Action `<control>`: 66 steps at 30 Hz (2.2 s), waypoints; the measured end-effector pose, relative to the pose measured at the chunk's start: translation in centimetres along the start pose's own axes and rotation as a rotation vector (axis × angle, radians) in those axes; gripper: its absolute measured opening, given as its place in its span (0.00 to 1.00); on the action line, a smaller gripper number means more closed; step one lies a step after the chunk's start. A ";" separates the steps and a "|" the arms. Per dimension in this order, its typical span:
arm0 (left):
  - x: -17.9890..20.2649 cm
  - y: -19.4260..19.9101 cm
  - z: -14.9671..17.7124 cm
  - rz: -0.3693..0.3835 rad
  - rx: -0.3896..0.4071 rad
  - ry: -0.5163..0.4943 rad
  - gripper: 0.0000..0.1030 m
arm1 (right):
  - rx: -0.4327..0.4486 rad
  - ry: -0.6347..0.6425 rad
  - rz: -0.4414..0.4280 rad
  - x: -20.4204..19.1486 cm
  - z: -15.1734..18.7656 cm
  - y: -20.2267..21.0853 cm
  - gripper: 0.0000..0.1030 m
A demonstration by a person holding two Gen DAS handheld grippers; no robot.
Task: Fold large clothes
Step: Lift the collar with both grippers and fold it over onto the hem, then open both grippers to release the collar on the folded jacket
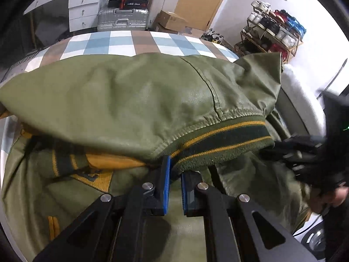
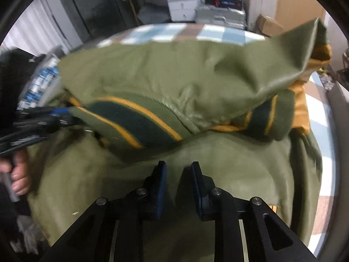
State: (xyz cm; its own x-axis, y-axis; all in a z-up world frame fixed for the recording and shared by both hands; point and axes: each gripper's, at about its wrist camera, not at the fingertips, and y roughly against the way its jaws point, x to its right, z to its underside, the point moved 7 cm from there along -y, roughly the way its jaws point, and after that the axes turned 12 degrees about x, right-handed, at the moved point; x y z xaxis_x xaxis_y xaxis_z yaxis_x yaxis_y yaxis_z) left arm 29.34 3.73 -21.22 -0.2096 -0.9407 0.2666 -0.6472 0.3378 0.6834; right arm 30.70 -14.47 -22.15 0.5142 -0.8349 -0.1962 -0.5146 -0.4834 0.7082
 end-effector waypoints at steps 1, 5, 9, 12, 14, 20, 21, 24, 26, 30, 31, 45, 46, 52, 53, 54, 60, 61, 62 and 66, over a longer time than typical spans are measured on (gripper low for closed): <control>0.2 -0.1 0.2 -0.009 -0.004 -0.016 0.04 | 0.047 -0.001 -0.025 -0.1 -1.1 1.5 0.22; 0.4 0.0 1.5 -0.035 -0.004 -0.043 0.04 | 0.210 -0.006 0.096 2.4 -6.4 5.4 0.44; 0.2 0.2 2.0 -0.032 0.001 -0.031 0.04 | 0.202 -0.159 0.266 7.9 -9.2 4.3 0.59; 0.0 0.3 2.2 -0.024 0.004 -0.016 0.03 | 0.098 -0.253 0.301 11.2 -10.2 0.4 0.45; 0.1 0.5 2.0 -0.022 0.002 -0.013 0.04 | 0.061 -0.301 0.282 12.6 -11.6 -1.8 0.19; 1.1 1.6 1.5 0.001 0.016 -0.004 0.04 | 0.297 -0.321 -0.014 11.4 -16.5 2.1 0.05; 1.2 1.8 1.6 0.007 0.014 0.004 0.04 | 0.334 -0.341 -0.046 11.4 -16.3 3.0 0.05; 1.2 2.2 2.7 0.019 -0.017 0.040 0.04 | 0.401 -0.390 -0.103 12.2 -12.2 4.5 0.05; 0.8 2.1 3.5 0.006 -0.046 0.049 0.04 | 0.315 -0.422 -0.053 13.4 -6.9 3.2 0.05; 0.6 1.7 5.0 -0.018 -0.105 0.017 0.04 | 0.175 -0.444 -0.010 14.2 0.1 1.0 0.05; 0.6 1.8 5.1 -0.023 -0.109 0.009 0.04 | 0.171 -0.446 -0.011 13.9 0.5 1.3 0.05; 0.8 0.9 5.5 -0.027 -0.139 -0.002 0.04 | 0.362 -0.128 0.178 7.4 -7.4 10.4 0.23; 0.9 0.9 5.5 -0.027 -0.139 -0.003 0.04 | 0.314 -0.087 0.226 7.5 -8.2 8.4 0.22; 0.2 3.4 4.8 0.027 -0.113 0.038 0.04 | -0.047 0.025 0.411 13.0 -4.4 -3.2 0.19; -0.4 4.5 4.2 0.021 -0.081 0.033 0.04 | -0.027 -0.012 0.382 13.6 -3.8 -3.2 0.19; -1.0 6.1 3.3 0.009 -0.023 0.019 0.04 | 0.004 -0.044 0.370 13.7 -3.8 -3.0 0.19; -6.1 13.0 -3.5 -0.195 0.173 -0.052 0.30 | 0.106 -0.121 0.321 14.2 -2.7 -1.7 0.20; -7.6 13.4 -4.9 -0.232 0.193 -0.045 0.46 | 0.110 -0.118 0.326 14.2 -2.7 -1.6 0.20; -9.2 13.3 -5.9 -0.240 0.199 -0.019 0.74 | 0.112 -0.118 0.333 14.3 -2.9 -1.5 0.20; -15.5 10.1 -7.4 -0.246 0.094 0.117 0.76 | 0.152 -0.154 0.374 12.8 -4.1 -1.0 0.26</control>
State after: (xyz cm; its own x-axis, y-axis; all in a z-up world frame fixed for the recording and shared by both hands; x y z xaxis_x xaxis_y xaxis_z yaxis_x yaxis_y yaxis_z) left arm 31.46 21.97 -13.43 0.0443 -0.9825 0.1811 -0.7342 0.0909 0.6728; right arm 40.59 -23.66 -22.60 0.1711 -0.9839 -0.0521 -0.7471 -0.1640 0.6442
